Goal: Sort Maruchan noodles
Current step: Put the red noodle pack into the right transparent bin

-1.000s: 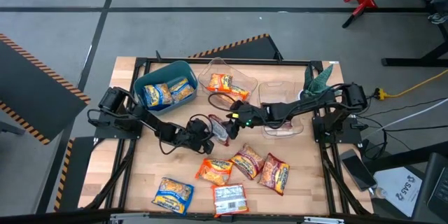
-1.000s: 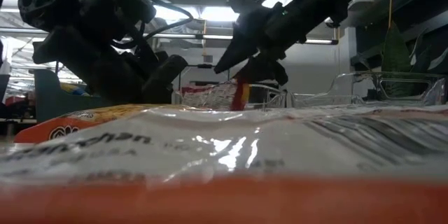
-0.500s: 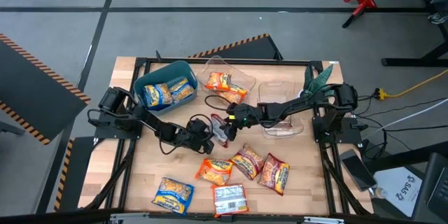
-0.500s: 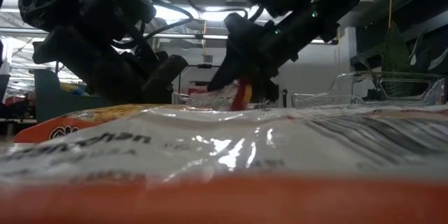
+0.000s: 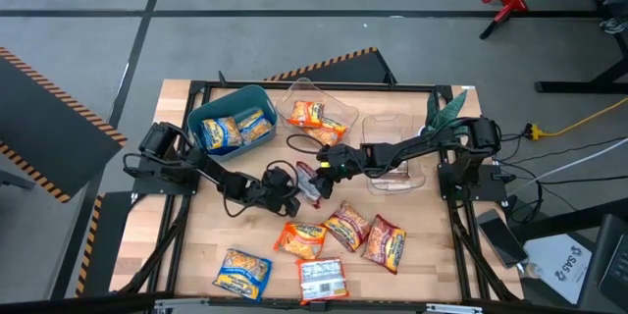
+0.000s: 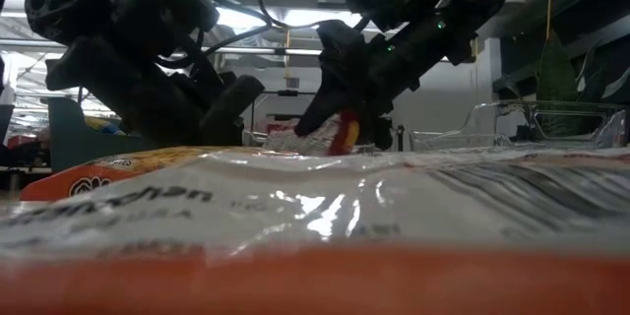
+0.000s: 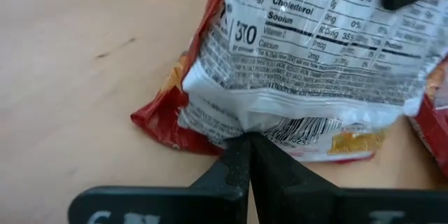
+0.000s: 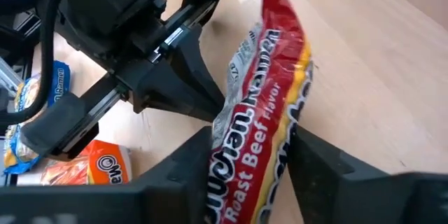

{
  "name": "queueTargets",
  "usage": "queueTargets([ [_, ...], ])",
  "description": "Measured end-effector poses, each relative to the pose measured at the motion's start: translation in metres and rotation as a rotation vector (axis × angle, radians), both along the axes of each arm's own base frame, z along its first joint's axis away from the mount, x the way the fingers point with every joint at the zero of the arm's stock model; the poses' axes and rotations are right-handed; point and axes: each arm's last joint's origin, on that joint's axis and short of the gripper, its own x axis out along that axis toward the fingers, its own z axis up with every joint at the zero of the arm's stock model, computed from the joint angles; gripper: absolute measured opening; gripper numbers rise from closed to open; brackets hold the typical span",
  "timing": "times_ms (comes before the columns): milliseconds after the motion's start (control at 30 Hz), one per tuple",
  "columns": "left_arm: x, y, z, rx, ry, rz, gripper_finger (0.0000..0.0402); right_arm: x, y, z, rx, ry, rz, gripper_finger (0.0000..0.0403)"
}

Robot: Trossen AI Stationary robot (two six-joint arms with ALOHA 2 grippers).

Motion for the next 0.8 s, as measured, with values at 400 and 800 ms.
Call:
queueTargets([
  [400, 0.002, -0.002, 0.012, -0.046, -0.053, -0.035, 0.0000, -0.002, 0.002, 0.006, 0.043, -0.007, 0.021, 0.0068],
  [800, -0.009, 0.002, 0.077, -0.004, -0.181, -0.109, 0.0000, -0.020, 0.000, 0.050, -0.006, -0.054, -0.024, 0.0064],
])
